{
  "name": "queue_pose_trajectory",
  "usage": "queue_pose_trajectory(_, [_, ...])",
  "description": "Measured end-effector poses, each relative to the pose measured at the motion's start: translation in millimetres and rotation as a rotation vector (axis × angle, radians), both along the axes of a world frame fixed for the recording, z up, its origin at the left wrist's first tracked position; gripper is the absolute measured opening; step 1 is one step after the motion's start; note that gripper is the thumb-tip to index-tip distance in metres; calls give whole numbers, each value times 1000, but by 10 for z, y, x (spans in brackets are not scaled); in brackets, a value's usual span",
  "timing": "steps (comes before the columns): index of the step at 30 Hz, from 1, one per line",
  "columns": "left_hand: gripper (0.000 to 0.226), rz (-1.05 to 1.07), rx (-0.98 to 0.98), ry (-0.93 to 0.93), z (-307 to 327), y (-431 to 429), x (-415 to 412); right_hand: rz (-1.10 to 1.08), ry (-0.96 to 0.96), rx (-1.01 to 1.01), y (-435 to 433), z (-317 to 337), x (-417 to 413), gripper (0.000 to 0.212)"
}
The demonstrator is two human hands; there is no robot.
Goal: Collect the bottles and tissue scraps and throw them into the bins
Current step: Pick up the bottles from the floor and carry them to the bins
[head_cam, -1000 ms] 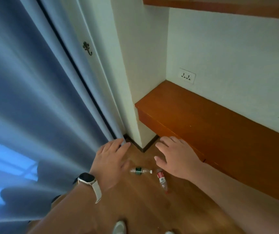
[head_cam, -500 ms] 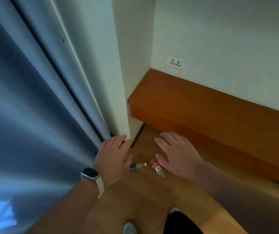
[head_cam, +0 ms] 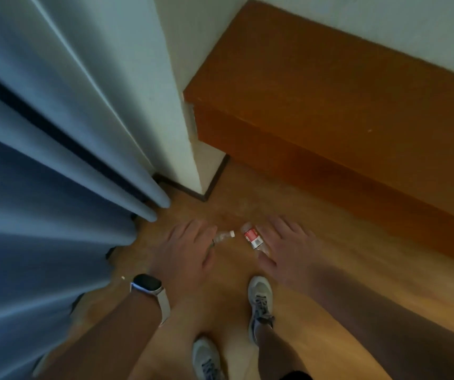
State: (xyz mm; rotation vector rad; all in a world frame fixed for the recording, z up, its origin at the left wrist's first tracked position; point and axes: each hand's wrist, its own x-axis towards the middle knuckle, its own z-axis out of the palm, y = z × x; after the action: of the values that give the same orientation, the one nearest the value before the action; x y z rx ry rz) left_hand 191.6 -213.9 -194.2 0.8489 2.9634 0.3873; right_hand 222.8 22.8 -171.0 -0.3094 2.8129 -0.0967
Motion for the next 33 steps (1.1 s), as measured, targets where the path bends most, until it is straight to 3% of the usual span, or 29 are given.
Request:
queue_pose_trajectory(4, [58,0,-63,-101,-1261,111,-179,-34,-22,-21,181,-1325,-129,60])
queue_pose_trajectory(11, [48,74,-179,-310,-3418,243,-447,-71,-144,-41,520,-3524,-295,59])
queue_pose_trajectory(18, [51,183,-187,-421,-5033,194,-620,-114,-303,10,795,-5112,-513,66])
queue_pose_trajectory(25, [65,214,-290,-497,-5865,41,-790,-257,-325,-55,816,-5904,-630,77])
queue_pose_trajectory(33, [76,178,-344,-565,-6171,128,-778,-423,-432,-100,754,-6255,-610,88])
